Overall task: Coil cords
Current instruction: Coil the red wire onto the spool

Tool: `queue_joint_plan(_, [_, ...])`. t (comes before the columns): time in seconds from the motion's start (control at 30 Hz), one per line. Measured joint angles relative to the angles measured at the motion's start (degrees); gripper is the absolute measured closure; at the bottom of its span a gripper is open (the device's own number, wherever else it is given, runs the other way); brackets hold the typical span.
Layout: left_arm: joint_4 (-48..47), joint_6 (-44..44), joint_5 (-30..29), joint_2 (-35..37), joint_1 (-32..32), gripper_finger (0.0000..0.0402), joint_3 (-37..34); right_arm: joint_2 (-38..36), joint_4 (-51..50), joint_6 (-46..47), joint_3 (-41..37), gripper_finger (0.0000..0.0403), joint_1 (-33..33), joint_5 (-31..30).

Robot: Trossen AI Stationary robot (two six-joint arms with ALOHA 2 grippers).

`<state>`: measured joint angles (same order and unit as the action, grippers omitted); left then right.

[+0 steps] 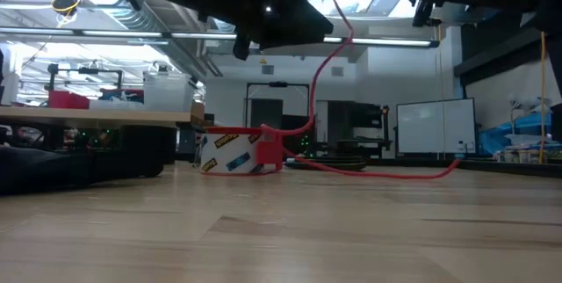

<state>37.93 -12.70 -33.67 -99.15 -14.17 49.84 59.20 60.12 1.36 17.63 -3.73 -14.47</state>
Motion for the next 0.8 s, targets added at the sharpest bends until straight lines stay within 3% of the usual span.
queue_joint_plan(0.47, [0.33, 5.23, -1.27, 0.0, 1.78, 0.0314, 2.1, -0.02, 3.62, 2.87, 0.55, 0.0398, 0.0, 0.07])
queue_joint_plan(0.63, [-0.06, 10.07, -1.05, 0.0, 2.13, 0.0314, 3.8, 0.23, -1.59, 1.26, 4.15, 0.0398, 0.0, 0.09])
queue_joint_plan(0.8, [-2.67, 9.64, -1.4, -0.01, 2.26, 0.0314, 3.82, 1.02, -4.68, 0.99, 6.68, 0.0398, 0.0, 0.1])
